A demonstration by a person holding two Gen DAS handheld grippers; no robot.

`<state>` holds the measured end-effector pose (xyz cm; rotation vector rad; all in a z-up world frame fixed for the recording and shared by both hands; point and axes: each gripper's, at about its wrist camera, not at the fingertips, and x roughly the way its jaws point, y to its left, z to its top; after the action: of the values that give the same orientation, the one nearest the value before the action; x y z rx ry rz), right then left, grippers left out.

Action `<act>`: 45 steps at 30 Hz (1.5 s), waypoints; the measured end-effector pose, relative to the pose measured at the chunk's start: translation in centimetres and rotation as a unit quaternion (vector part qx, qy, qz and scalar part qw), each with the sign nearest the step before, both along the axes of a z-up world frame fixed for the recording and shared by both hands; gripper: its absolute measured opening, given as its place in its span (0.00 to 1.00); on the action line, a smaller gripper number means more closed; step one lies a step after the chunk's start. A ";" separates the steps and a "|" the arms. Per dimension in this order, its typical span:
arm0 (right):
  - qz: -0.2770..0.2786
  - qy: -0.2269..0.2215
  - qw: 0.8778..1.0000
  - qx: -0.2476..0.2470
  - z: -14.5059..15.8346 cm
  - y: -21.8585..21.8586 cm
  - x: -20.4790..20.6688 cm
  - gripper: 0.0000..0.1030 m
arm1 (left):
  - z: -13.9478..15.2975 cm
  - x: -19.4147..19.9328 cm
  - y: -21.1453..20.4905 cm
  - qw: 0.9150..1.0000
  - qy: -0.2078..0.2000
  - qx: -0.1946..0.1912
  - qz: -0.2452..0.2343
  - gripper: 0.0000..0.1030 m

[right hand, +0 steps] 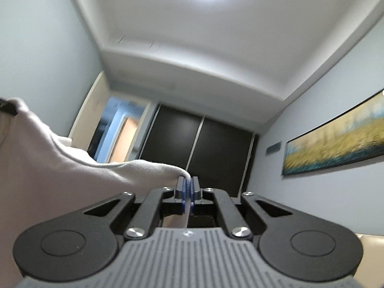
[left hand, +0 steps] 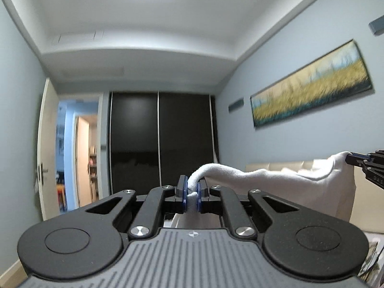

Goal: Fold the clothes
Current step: 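Lift the sweatshirt high with both tools and shake it out, then lower the sweatshirt flat onto the bed and open both tools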

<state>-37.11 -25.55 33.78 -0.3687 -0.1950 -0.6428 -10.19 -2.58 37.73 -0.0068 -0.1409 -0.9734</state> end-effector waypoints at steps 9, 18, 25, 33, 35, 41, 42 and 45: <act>-0.003 0.015 0.999 0.036 -1.7 -2.3 3.2 0.04 | -2.4 3.1 -2.8 0.998 0.043 0.056 0.002 0.06; -0.011 0.142 0.982 0.128 -10.6 -10.0 14.5 0.04 | -13.0 12.8 -12.3 0.970 0.136 0.196 0.047 0.05; -0.036 0.259 0.943 0.205 -21.0 -18.2 25.6 0.04 | -22.8 21.7 -20.2 0.939 0.205 0.267 0.072 0.05; -0.063 0.317 0.914 0.247 -30.6 -24.4 34.9 0.04 | -31.3 28.5 -25.4 0.912 0.237 0.321 0.093 0.05; -0.064 0.331 0.906 0.255 -33.0 -25.6 36.9 0.04 | -33.7 29.6 -26.9 0.903 0.243 0.341 0.099 0.05; -0.057 0.381 0.879 0.282 -39.5 -28.7 42.2 0.04 | -40.3 32.6 -29.3 0.869 0.288 0.386 0.111 0.06; -0.056 0.390 0.873 0.287 -40.5 -28.9 42.8 0.04 | -41.4 33.0 -29.4 0.863 0.303 0.390 0.109 0.07; -0.053 0.417 0.856 0.301 -43.1 -29.5 44.1 0.04 | -43.2 33.4 -29.6 0.847 0.334 0.399 0.110 0.10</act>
<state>6.95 -55.06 -9.30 -0.0222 0.8562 -0.5663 23.21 -32.15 -5.43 0.4253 0.9011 -0.6899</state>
